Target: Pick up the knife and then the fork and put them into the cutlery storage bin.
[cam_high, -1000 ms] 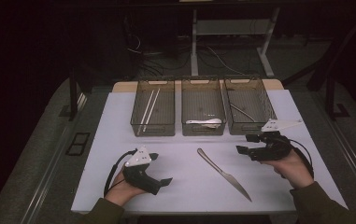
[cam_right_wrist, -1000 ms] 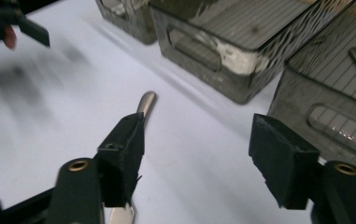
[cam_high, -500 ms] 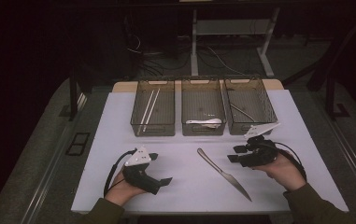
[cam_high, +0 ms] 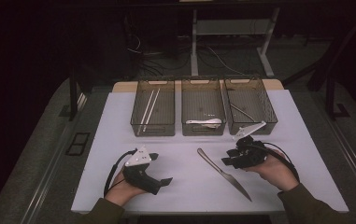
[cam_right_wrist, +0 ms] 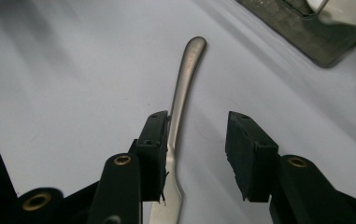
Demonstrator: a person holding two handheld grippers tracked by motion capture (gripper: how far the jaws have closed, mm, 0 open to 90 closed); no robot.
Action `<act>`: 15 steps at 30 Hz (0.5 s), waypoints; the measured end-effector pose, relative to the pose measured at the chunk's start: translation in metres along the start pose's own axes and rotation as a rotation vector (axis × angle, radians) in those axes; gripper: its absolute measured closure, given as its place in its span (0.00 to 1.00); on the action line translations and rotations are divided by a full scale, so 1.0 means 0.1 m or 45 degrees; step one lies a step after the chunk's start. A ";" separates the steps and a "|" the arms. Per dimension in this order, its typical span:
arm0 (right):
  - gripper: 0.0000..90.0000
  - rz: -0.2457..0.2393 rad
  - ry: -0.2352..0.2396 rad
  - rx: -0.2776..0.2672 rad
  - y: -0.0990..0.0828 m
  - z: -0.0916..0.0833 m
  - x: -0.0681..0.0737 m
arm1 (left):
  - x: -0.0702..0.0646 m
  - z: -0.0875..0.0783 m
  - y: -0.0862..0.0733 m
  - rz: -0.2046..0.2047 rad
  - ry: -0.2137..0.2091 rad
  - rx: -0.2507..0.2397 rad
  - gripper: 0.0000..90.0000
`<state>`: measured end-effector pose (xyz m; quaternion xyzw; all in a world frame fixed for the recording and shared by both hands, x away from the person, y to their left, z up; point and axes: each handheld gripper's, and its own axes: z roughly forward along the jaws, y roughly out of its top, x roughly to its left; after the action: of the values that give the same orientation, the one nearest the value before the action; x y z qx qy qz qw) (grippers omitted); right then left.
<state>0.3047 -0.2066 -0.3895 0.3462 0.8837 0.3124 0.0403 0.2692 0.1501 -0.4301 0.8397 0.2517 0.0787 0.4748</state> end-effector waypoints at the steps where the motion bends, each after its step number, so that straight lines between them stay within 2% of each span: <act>1: 0.65 -0.003 0.000 0.005 0.00 0.01 0.01 | 0.00 0.00 0.00 0.001 0.000 0.000 0.00; 15: 0.65 -0.023 0.023 0.073 0.07 0.16 0.11 | -0.01 0.00 0.00 0.006 0.000 0.005 0.00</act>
<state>0.3052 -0.1870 -0.3967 0.3364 0.8958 0.2895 0.0254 0.2689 0.1494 -0.4297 0.8412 0.2500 0.0793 0.4729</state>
